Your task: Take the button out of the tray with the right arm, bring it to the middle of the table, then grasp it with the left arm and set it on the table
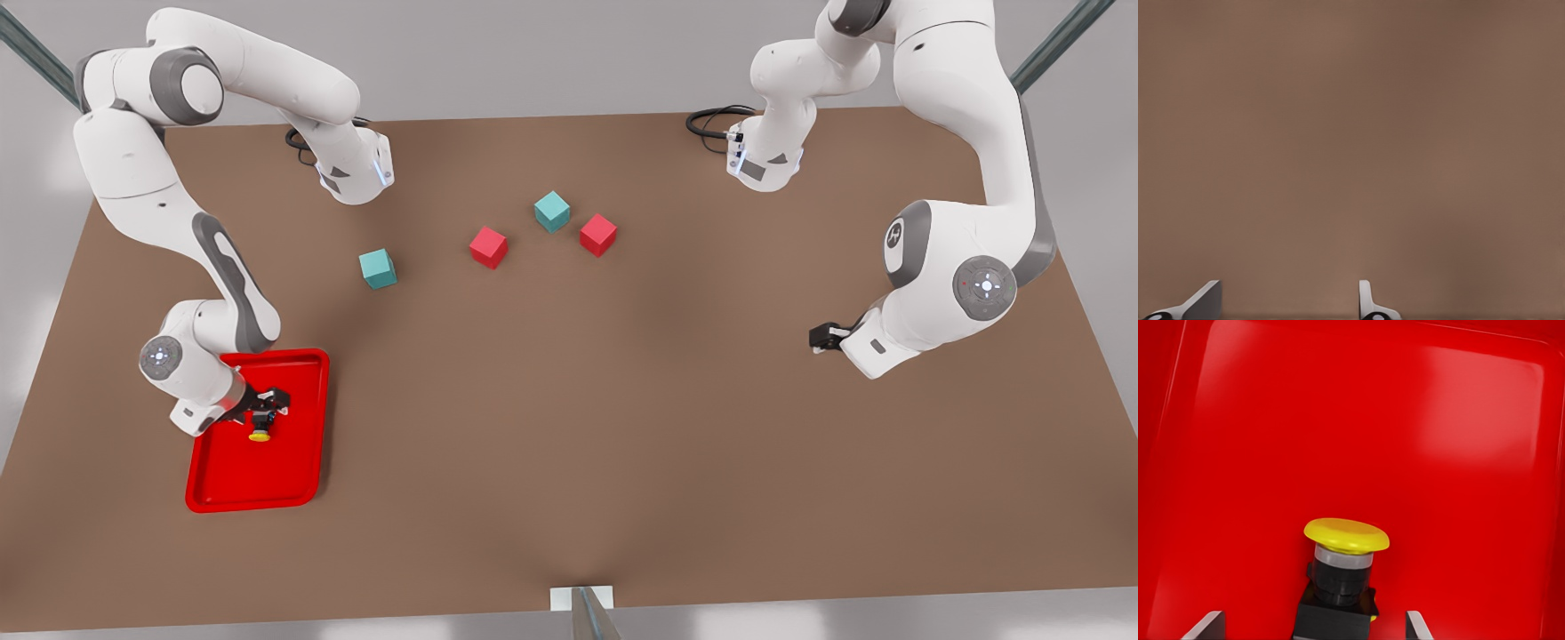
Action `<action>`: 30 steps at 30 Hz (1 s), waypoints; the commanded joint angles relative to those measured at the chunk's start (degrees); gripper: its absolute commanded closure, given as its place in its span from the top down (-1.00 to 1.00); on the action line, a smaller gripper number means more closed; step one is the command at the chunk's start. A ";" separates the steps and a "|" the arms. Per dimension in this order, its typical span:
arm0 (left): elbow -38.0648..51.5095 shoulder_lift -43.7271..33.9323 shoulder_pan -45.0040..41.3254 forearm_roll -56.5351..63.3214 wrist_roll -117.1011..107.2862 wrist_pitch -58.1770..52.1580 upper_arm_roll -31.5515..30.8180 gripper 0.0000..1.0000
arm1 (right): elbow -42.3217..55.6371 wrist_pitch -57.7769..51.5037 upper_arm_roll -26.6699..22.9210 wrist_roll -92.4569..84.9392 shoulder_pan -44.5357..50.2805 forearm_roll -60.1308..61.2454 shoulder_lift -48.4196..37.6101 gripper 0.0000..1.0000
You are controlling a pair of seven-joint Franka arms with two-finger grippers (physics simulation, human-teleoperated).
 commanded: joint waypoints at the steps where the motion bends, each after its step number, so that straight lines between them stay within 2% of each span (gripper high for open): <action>1: 0.10 0.19 0.01 0.04 -0.98 -0.01 -0.02 1.00 | -0.15 1.24 -0.18 -0.83 0.00 0.03 0.07 1.00; 2: 0.19 0.28 0.01 0.04 -0.98 -0.01 -0.02 1.00 | -0.15 1.24 -0.18 -0.83 0.00 -0.06 0.07 1.00; 3: 0.11 0.28 0.01 0.04 -0.98 -0.01 -0.02 1.00 | -0.15 1.24 -0.18 -0.83 0.00 0.03 0.07 0.64; 4: 0.19 0.19 0.01 0.04 -0.98 -0.01 -0.02 1.00 | -0.15 1.15 -0.18 -0.83 0.00 0.03 0.07 0.36; 5: 0.19 0.19 0.01 0.04 -0.98 -0.01 -0.02 1.00 | -0.15 1.15 -0.18 -0.83 0.00 0.03 -0.02 0.30; 12: 0.37 0.19 0.01 0.04 -0.89 -0.01 -0.02 1.00 | -0.24 1.06 -0.18 -0.83 0.00 -0.06 -0.02 0.16; 13: 0.28 0.19 0.01 0.04 -0.98 -0.10 -0.02 1.00 | -0.15 1.06 -0.18 -0.83 0.00 -0.06 -0.02 0.06; 15: 0.37 0.19 0.01 0.04 -0.98 -0.10 -0.02 0.99 | -0.24 1.06 -0.18 -0.83 0.00 0.03 -0.02 -0.02; 26: 0.37 0.02 0.01 0.04 -0.98 -0.10 -0.02 1.00 | -0.24 0.18 -0.18 -0.83 0.00 -0.06 -0.55 -0.14; 30: 0.46 0.02 0.01 0.04 -0.98 -0.10 -0.02 1.00 | -0.33 -7.72 0.17 -0.83 0.00 -0.06 -6.61 -0.14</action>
